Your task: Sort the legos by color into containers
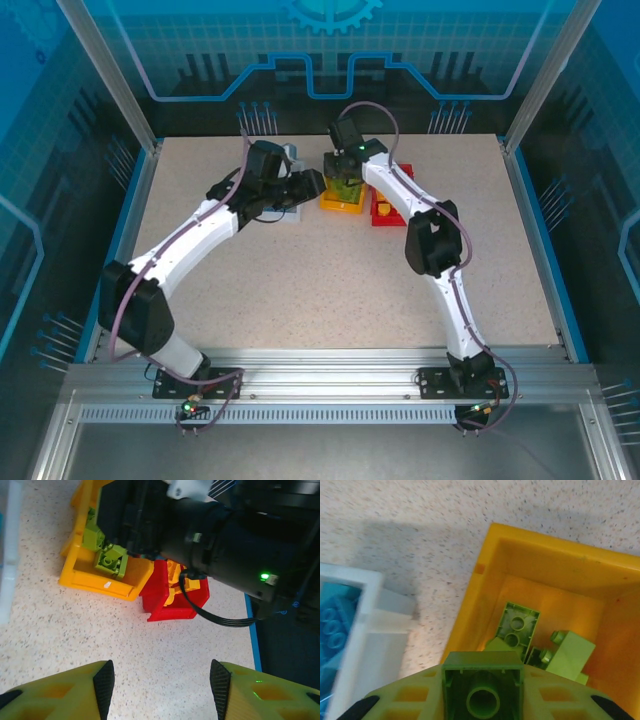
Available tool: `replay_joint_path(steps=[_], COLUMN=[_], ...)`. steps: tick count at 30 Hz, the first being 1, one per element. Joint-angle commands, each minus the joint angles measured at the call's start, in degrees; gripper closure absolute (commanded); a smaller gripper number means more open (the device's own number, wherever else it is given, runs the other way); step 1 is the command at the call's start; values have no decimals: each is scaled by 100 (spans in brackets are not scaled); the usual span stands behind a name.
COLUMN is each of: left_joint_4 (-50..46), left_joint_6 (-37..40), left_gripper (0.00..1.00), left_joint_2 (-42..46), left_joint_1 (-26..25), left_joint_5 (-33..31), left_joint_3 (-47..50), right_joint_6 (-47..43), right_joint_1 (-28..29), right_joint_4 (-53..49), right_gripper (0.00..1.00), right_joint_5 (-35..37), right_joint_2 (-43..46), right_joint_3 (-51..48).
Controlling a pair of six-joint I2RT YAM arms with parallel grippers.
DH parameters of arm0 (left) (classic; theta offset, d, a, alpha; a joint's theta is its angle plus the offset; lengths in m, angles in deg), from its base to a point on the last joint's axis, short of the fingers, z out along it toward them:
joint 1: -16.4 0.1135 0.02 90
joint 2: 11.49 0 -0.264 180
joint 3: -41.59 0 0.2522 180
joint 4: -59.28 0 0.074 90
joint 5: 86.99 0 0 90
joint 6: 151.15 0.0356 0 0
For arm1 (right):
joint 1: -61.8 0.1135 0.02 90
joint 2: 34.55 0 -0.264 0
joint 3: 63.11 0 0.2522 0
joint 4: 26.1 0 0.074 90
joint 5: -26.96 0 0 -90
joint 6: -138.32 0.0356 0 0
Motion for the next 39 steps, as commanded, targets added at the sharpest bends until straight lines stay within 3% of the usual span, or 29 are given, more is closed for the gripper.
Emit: replay_joint_path(steps=[1,8,16,22,26,33,37,38,39], left_joint_4=[315,383,315,101,-353,-1039,-1302,-1349,-1386], left_joint_6=[202,193,202,242,198,165,248,299,341], left_gripper=[43,44,44,44,44,42,36,21,2], left_joint_2=[-194,-240,-105,84,273,1006,1463,1612,1748], left_joint_1=[35,32,36,36,239,1070,1668,1790,1920], left_joint_5=[246,269,233,21,-46,119,334,373,428], left_joint_3=[-307,-189,-115,-173,-186,319,785,947,1088], right_joint_6=[-150,-126,-106,-202,-263,-131,70,95,100], right_joint_1=[-137,-331,-352,-280,-152,-53,-249,-334,-389], right_joint_4=[-273,-416,-605,-557,33,1321,1477,1454,1406], right_gripper=[67,65,49,54,55,49,24,1,0], right_joint_5=[-190,-332,-331,-169,53,707,962,961,986], right_joint_2=[-324,-716,-818,-238,892,3724,5230,5596,5919], right_joint_3=[592,1143,1453,1226,73,-3425,-5240,-5636,-5988])
